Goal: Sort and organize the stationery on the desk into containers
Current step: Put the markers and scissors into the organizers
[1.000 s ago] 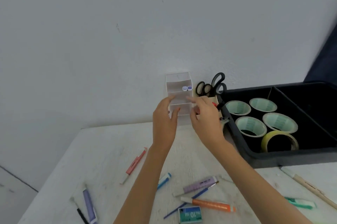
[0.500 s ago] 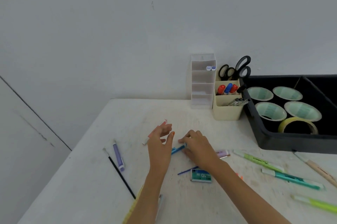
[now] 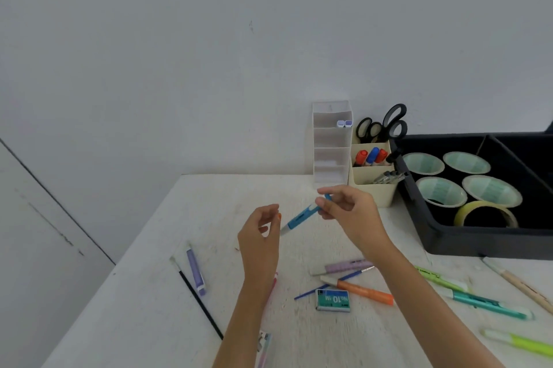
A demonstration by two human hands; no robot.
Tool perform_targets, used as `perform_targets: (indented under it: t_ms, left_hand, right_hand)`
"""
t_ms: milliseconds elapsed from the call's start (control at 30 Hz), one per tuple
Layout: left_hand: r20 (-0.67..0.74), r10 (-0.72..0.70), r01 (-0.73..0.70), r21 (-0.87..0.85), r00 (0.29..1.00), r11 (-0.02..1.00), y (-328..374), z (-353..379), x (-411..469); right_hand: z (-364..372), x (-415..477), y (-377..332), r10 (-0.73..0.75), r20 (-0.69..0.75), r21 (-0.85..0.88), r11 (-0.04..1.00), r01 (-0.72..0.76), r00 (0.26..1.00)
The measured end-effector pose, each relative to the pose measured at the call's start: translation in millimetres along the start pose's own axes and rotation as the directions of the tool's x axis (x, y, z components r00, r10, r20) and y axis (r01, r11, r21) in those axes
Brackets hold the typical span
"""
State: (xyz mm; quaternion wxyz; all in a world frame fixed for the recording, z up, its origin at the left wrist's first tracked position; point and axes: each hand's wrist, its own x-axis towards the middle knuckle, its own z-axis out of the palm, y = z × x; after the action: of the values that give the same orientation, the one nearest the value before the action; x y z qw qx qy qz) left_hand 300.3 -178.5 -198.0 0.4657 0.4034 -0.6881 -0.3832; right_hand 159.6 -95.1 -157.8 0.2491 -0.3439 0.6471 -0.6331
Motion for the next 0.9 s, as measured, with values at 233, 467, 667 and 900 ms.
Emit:
perform_targets:
  t_ms: [233,467,667,900]
  left_hand:
    - [0.051,0.031,-0.028,-0.058,0.998,0.998,39,26,39]
    - [0.191,0.038,-0.016,-0.112,0.981,0.994,74,60,80]
    - [0.285,0.011,0.041,-0.175,0.959,0.984,85,83,105]
    - [0.256,0.042,-0.011,-0.121,0.966,0.993,82,107,138]
  right_hand:
    - [-21,22,-49,-0.238,-0.297,-0.031,0.97,0.24,0.925]
    - [-32,53,-78,-0.419,-0.409,-0.173,0.908,0.382,0.81]
    - [-30,89,-68,-0.578,-0.185,-0.451,0.768,0.454,0.794]
    - [-29,127,-49,-0.548,0.084,-0.709,0.554,0.436,0.832]
